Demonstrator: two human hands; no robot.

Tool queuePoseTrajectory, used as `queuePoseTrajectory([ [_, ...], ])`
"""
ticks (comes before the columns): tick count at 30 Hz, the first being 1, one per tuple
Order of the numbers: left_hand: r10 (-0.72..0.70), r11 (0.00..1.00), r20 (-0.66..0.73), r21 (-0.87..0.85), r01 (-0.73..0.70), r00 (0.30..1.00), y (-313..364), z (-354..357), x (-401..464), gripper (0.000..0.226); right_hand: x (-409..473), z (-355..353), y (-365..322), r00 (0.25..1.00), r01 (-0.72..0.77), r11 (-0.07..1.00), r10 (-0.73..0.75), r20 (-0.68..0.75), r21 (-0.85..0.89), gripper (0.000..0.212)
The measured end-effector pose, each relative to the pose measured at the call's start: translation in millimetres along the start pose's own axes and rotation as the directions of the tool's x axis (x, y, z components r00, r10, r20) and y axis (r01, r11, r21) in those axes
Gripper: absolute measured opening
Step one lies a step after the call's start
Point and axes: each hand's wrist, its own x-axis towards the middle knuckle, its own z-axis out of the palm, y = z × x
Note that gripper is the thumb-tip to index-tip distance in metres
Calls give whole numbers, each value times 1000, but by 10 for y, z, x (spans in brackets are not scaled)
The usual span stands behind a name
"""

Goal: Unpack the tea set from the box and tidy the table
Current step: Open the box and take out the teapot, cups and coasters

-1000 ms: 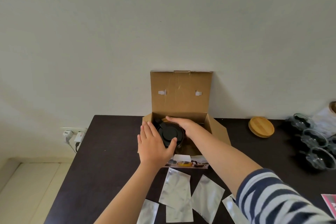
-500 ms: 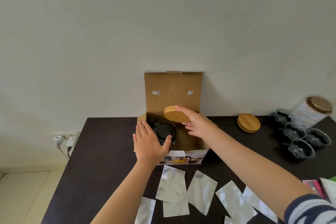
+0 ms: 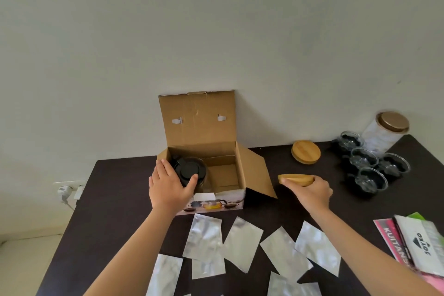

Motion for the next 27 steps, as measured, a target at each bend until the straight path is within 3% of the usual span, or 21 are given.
queuePoseTrajectory([
  [6,-13,1000,-10,-1,13,1000,42,4,-1,98,301,12,410,997,10,1000,-8,-76,21,104],
  [22,-39,999,-18,-28,38,999,62,3,11,95,530,123,566,987,99,990,-110,-118,-98,115],
  [25,-32,998,-17,-59,31,999,61,-5,14,97,320,185,220,946,284,959,-281,-163,-6,99],
  [27,-23,997,-4,-78,23,1000,53,-24,13,105,115,264,-118,866,490,869,-476,-153,64,81],
])
